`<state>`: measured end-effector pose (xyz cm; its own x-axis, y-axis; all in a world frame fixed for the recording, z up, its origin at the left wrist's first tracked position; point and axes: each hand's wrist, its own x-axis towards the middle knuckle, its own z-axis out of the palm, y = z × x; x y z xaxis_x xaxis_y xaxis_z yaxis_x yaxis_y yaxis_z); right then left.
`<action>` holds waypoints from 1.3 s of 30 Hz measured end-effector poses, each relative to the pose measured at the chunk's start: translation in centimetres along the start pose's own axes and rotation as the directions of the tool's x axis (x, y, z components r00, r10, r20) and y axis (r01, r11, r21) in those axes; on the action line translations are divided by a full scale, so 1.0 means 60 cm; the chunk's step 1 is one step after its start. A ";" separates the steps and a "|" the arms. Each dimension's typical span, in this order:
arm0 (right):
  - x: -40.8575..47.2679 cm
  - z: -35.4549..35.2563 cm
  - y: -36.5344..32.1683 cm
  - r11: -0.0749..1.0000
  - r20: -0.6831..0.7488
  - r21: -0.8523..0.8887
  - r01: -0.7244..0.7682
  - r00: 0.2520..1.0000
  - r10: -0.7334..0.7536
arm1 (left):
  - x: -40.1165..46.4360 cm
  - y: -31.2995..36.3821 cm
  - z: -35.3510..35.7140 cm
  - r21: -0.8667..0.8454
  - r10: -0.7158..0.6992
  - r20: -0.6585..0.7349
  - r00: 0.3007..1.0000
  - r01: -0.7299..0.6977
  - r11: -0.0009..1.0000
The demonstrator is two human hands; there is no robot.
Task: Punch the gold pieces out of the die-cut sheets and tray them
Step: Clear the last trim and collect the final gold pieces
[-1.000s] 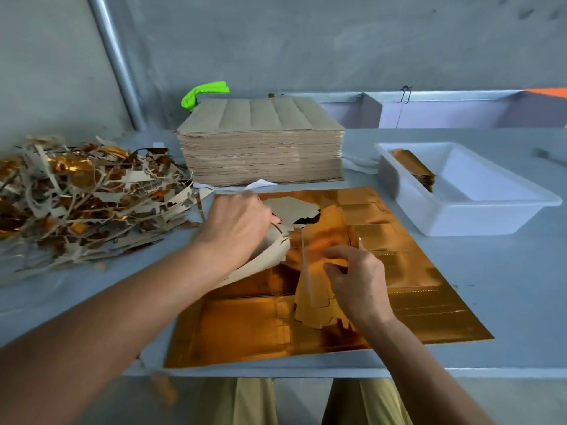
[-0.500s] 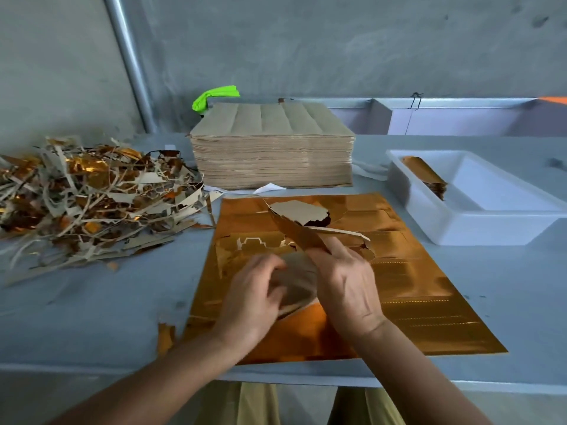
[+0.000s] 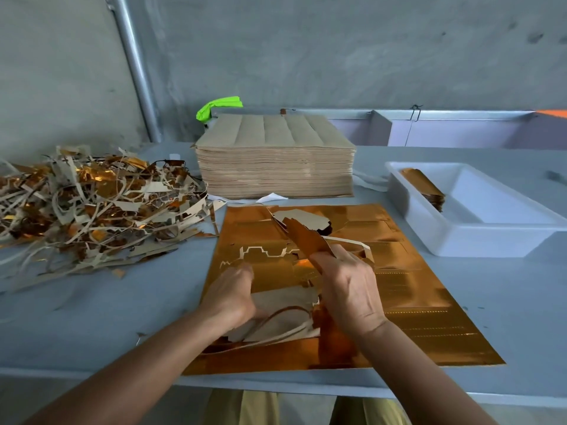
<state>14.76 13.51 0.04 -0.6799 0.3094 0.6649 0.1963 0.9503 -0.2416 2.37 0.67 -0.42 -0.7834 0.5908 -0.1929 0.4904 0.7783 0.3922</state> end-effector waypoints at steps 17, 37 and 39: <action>0.115 -0.069 -0.005 0.997 -0.197 0.011 0.071 0.978 -0.067 | 0.028 0.106 -0.172 -0.450 0.341 -0.289 0.894 -0.441 0.777; 0.072 -0.042 0.061 0.704 0.066 0.553 -0.446 0.865 0.497 | 0.003 0.133 -0.059 -0.485 0.347 -0.306 0.887 -0.459 0.744; 0.072 -0.053 0.084 0.620 0.084 0.587 -0.521 0.801 0.593 | 0.022 0.108 -0.070 -0.488 0.279 -0.288 0.916 -0.391 0.781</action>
<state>15.06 19.75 3.91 -0.4877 0.8084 0.3297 0.0605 0.4080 -0.9110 2.92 5.60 5.65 -0.6910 0.6969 0.1919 0.5028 0.2728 0.8202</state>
